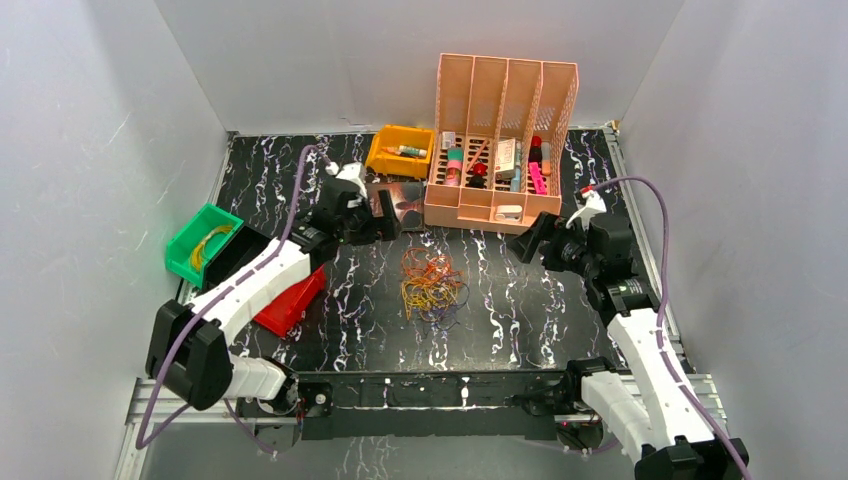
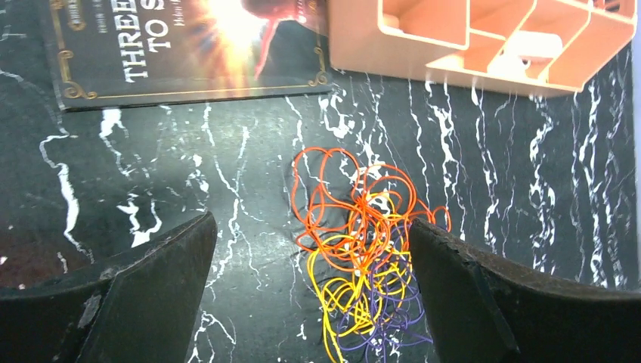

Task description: Untangle the cables

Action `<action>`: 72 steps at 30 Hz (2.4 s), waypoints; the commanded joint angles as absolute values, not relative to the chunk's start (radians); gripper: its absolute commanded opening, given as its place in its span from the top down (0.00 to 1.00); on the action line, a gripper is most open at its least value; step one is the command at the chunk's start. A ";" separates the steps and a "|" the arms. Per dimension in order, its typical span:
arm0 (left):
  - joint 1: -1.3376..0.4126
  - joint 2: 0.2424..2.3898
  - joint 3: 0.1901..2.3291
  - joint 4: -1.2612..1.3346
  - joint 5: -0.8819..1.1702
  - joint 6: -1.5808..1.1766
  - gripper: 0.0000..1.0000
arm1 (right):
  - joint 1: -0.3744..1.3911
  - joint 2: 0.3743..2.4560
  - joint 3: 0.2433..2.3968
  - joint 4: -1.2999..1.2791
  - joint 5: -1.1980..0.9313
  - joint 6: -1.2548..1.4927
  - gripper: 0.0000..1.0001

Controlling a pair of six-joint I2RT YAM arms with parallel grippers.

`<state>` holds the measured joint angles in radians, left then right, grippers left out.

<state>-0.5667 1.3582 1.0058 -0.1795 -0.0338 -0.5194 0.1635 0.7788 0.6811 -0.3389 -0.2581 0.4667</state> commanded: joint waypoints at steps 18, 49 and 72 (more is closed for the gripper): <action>-0.448 1.244 0.919 -0.136 0.151 -0.466 0.08 | 0.661 1.008 0.828 -0.204 -0.016 0.398 0.05; -0.614 1.579 1.050 -0.163 0.146 -0.301 0.43 | 0.661 0.848 0.706 -0.227 0.346 0.552 0.02; -0.613 1.680 1.102 -0.179 0.150 -0.255 0.76 | 0.662 0.854 0.696 -0.233 0.334 0.545 0.02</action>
